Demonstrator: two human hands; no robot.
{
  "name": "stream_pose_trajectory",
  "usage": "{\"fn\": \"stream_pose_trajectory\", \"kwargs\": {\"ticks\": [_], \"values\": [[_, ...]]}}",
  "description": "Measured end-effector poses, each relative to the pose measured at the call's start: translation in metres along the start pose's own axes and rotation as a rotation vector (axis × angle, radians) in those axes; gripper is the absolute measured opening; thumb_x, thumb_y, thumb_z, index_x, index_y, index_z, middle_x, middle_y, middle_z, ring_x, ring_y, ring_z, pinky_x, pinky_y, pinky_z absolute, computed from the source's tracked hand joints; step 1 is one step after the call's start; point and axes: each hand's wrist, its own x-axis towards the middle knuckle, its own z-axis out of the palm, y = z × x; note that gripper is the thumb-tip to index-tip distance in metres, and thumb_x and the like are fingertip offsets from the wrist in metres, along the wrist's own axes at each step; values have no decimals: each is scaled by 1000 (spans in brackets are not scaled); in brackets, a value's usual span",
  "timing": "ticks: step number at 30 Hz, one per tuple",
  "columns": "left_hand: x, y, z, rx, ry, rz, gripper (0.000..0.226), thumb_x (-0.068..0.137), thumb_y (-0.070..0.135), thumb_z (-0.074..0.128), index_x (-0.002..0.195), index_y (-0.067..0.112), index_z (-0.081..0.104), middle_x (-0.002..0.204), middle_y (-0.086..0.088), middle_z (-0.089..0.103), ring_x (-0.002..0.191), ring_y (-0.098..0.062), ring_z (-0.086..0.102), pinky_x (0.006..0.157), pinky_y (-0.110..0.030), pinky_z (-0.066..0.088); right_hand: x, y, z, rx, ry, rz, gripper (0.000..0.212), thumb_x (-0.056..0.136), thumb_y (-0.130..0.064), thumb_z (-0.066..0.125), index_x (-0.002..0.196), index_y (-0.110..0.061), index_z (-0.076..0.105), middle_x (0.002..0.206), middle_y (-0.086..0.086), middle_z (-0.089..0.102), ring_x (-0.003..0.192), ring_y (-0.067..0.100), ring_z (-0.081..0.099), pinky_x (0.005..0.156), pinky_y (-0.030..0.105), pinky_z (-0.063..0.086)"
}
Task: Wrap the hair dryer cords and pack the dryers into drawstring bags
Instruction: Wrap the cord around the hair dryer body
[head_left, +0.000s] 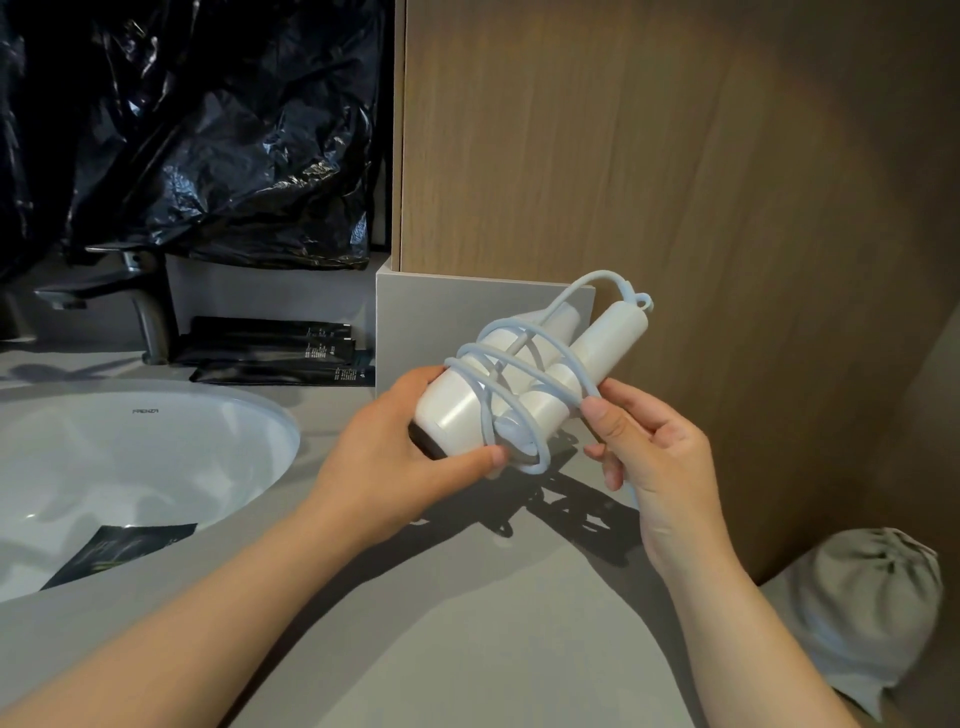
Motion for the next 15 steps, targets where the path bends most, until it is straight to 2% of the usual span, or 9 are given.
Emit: {"fn": "stream_pose_trajectory", "kwargs": {"ticks": [2, 5, 7, 9, 12, 15], "values": [[1, -2, 0, -25, 8, -21, 63, 64, 54, 80, 116, 47, 45, 100, 28, 58, 91, 5, 58, 76, -27, 57, -2, 2, 1, -44, -56, -31, 42, 63, -36, 71, 104, -32, 64, 83, -20, 73, 66, 2, 67, 49, 12, 49], [1, -6, 1, -46, 30, -50, 60, 64, 53, 82, 115, 45, 50, 100, 24, 62, 92, 1, 61, 79, -35, 58, -5, 9, 6, -205, -103, -44, 61, 52, -48, 77, 109, -43, 58, 98, -26, 69, 90, 3, 68, 64, 14, 55], [1, -8, 1, -47, 28, -70, 59, 62, 56, 82, 111, 47, 50, 98, 24, 63, 91, 1, 61, 77, -36, 58, -4, 11, 6, -271, -92, -56, 61, 50, -52, 77, 108, -47, 56, 101, -27, 66, 92, 2, 67, 67, 14, 55], [3, -9, 1, -77, 20, -91, 57, 60, 56, 82, 108, 46, 53, 95, 23, 64, 87, 0, 63, 74, -34, 58, -3, 10, 4, -273, -87, -88, 57, 56, -49, 76, 110, -44, 58, 97, -27, 67, 90, -3, 65, 63, 10, 53], [3, -9, 2, -164, -21, -137, 52, 62, 50, 85, 105, 39, 59, 84, 19, 66, 71, 1, 63, 61, -25, 52, 0, 8, -1, -243, -17, -137, 44, 66, -44, 70, 108, -33, 66, 89, -29, 70, 89, -10, 64, 62, 4, 49], [4, -6, 3, -226, -74, -162, 45, 66, 42, 84, 104, 29, 62, 74, 8, 65, 54, -7, 56, 50, -24, 48, 0, 9, -1, -275, 65, -162, 30, 70, -47, 65, 98, -36, 68, 82, -28, 69, 86, -9, 63, 59, 4, 47]]}}
